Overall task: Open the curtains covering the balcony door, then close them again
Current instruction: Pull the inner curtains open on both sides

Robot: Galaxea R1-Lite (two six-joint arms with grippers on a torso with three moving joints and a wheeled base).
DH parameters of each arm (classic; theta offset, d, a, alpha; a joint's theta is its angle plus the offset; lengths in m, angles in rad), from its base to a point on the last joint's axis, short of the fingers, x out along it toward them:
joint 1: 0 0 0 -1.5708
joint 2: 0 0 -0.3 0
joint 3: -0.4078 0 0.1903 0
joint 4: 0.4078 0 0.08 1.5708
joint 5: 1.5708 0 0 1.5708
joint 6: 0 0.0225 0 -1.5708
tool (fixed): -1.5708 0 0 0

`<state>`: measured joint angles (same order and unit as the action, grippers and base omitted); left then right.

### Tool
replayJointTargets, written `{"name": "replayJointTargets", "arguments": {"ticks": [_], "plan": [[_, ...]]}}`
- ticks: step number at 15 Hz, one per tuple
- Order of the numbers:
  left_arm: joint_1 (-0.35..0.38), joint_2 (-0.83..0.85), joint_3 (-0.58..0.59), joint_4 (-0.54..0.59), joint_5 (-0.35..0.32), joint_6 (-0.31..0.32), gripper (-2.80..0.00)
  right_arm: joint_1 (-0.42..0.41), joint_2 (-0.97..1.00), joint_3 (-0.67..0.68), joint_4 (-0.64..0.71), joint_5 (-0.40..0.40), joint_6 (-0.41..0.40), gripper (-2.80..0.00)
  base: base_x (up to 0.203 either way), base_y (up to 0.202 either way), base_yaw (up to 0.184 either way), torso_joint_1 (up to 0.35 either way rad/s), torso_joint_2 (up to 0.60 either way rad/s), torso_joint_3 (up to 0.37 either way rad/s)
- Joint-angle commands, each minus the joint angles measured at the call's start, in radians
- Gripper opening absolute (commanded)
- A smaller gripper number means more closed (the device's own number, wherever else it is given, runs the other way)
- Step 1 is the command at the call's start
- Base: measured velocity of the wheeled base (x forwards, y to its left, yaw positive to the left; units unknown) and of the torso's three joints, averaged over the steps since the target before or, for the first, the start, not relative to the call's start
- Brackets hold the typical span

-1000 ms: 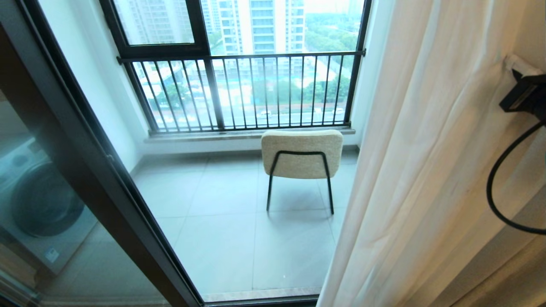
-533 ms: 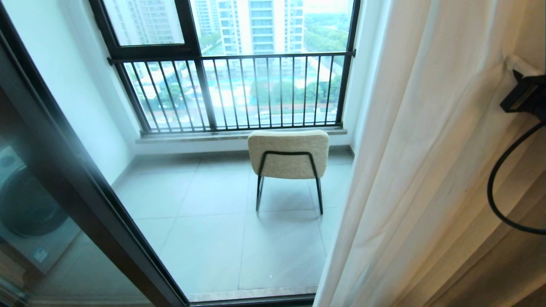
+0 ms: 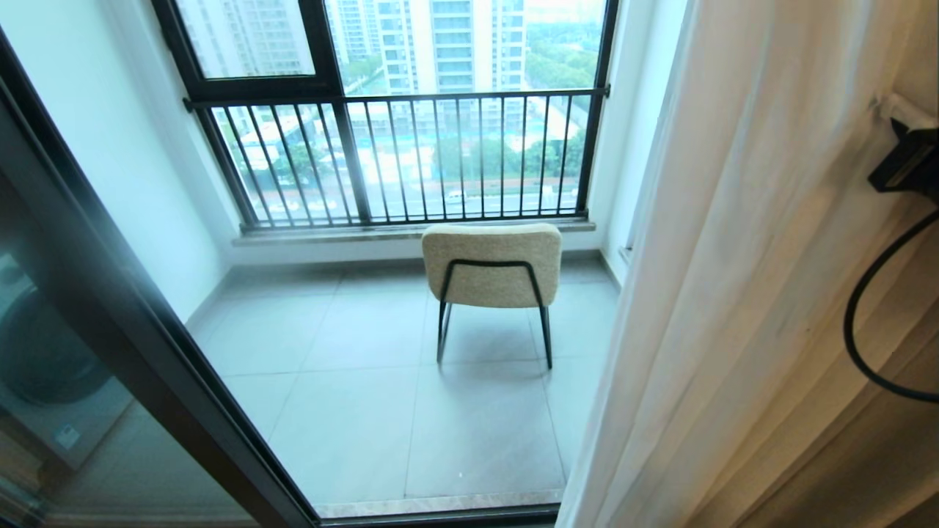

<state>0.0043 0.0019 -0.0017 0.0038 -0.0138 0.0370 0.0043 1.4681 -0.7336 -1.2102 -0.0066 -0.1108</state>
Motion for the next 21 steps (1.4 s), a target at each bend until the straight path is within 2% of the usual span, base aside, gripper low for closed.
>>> {"name": "replayJointTargets", "arguments": {"ticks": [1,14,21], "plan": [[0.0,0.0,0.0,0.001,0.0,0.0,-2.8,0.0,-0.01,-0.004,-0.006,-0.001,0.0,-2.8,0.0,0.0,0.0,0.0,0.0,0.0],[0.0,0.0,0.0,0.001,0.0,0.0,-2.8,-0.009,-0.084,-0.143,0.016,-0.003,-0.064,-2.8,0.0,0.0,0.0,0.0,0.0,0.0],[0.0,0.0,0.0,0.001,0.0,0.0,-2.8,-0.259,-0.136,-0.256,0.195,0.002,-0.059,-2.8,0.0,0.0,0.0,0.0,0.0,0.0]]}}
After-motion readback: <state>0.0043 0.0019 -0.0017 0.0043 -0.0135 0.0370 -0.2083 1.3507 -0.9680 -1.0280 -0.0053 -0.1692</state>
